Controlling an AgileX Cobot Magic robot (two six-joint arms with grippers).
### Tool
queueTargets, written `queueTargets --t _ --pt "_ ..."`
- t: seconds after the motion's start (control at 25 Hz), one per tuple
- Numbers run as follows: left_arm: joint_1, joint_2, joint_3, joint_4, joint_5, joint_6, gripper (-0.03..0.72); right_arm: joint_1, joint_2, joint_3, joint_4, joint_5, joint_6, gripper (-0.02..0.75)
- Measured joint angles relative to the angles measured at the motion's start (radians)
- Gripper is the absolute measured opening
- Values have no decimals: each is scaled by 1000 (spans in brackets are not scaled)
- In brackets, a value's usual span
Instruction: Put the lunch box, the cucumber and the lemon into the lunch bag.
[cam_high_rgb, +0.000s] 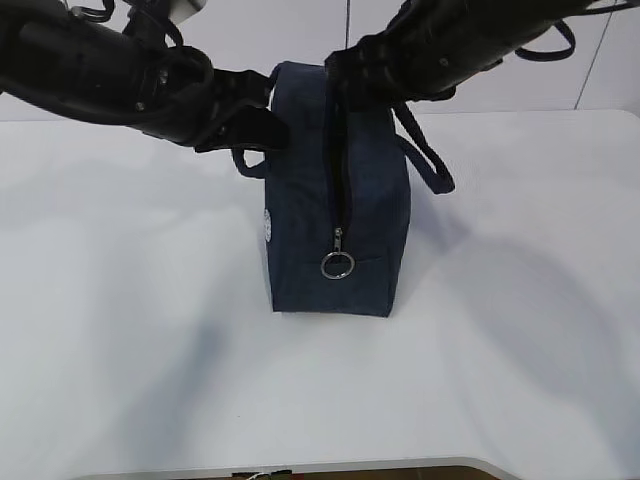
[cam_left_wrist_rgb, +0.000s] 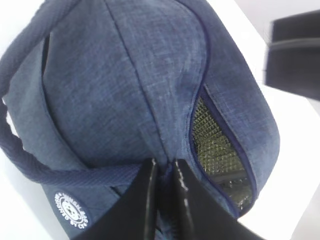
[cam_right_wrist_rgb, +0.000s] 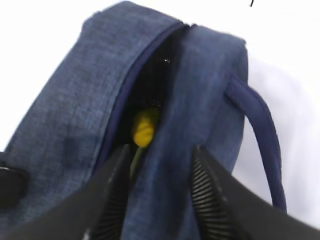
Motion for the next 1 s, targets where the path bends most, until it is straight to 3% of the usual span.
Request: queueTargets --t 0.28,0.6,0.8,1.0 --pt "0 0 0 -2 -2 0 11 0 -4 -100 14 159 -9 347" --pt "0 0 0 -2 -4 0 11 0 -113 -109 93 261 -118 347" --pt "0 2 0 25 -10 2 11 0 -182 -76 233 297 -272 347" --pt "0 31 -2 34 -10 2 11 0 -229 65 374 282 -381 347"
